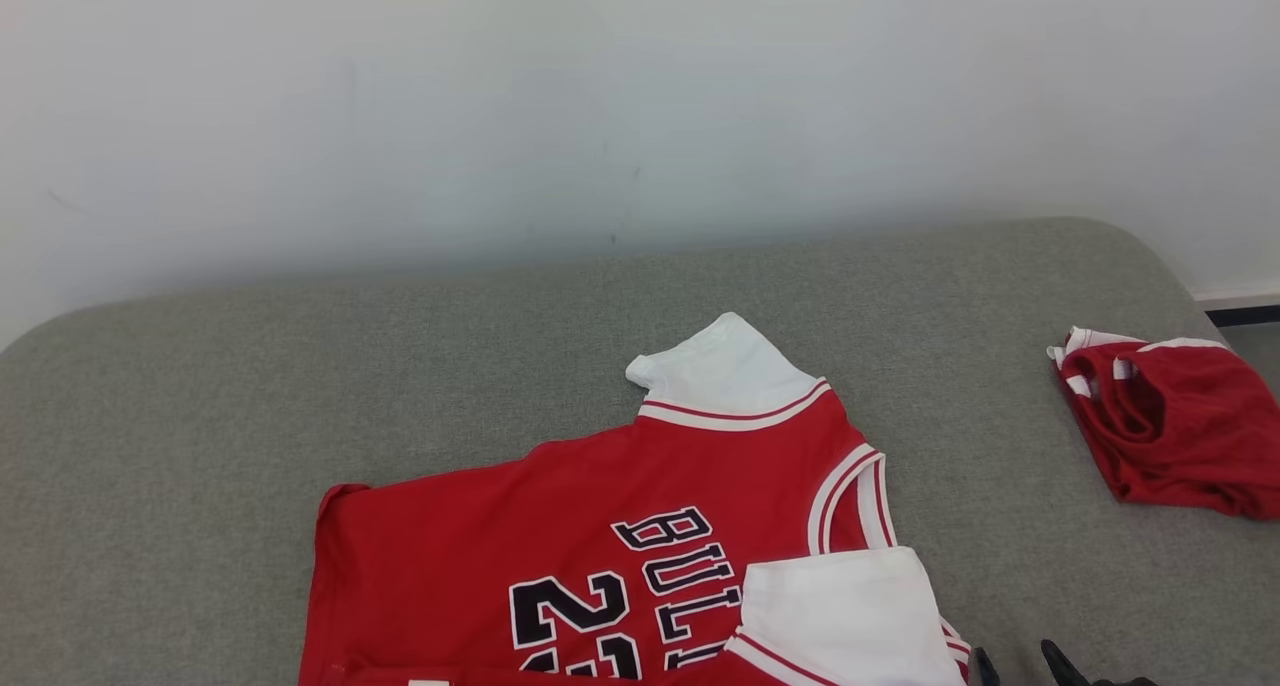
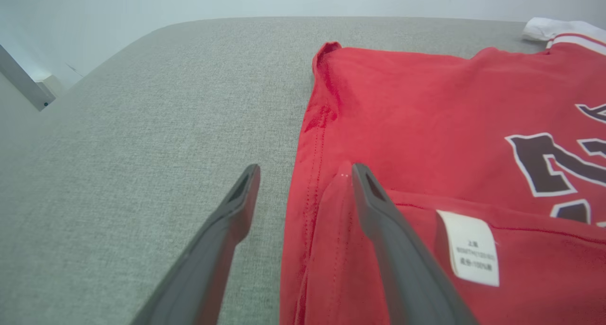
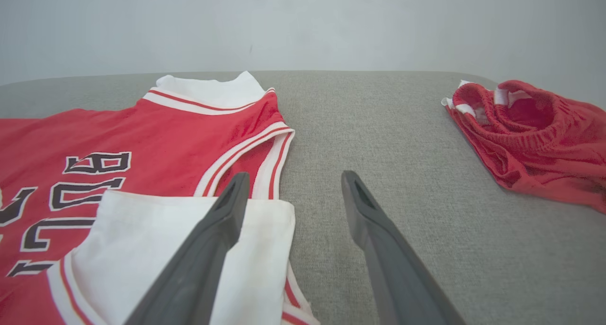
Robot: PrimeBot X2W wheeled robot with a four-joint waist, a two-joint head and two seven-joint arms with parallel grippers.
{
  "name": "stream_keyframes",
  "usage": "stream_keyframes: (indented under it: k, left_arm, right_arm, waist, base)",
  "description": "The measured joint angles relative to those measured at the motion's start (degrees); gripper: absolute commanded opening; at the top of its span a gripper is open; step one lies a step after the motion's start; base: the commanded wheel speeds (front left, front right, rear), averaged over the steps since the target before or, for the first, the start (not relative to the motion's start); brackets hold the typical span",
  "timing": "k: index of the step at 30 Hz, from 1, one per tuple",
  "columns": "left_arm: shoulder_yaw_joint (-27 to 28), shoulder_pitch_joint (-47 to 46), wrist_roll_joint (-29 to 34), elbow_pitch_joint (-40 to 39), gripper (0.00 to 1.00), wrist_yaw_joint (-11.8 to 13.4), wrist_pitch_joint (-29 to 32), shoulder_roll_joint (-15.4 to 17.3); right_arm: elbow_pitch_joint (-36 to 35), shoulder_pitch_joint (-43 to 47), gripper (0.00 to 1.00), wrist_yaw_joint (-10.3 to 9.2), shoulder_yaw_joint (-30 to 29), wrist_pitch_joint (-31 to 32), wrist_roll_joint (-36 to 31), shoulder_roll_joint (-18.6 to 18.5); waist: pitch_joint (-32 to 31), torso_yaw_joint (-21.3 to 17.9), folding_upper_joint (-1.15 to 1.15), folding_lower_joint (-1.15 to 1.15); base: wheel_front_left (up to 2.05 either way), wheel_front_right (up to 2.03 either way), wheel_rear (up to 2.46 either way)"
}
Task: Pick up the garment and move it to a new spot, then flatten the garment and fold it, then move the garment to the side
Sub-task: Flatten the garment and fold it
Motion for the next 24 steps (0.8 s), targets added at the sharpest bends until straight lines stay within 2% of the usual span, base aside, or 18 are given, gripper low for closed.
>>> stream_keyframes:
  k: [12, 24]
  left_arm:
    - [-1.7, -8.7, 1.4, 6.5, 1.00, -2.9, 0.0, 3.0]
    - [-4.6, -20.1, 2.5, 11.7, 1.00, -5.1, 8.0, 6.6]
  right_arm:
    - [4.6, -7.7, 1.00, 0.01, 3.7, 0.0, 1.5, -1.0]
    - [10.7, -19.7, 1.00, 0.00, 9.7, 2.1, 4.2, -2.8]
  waist:
    - [1.4, 0.6, 0.00, 0.00]
    - [3.1, 1.0, 0.00, 0.00]
  base:
    - [0.00, 0.00, 0.00]
    - [0.00, 0.00, 0.00]
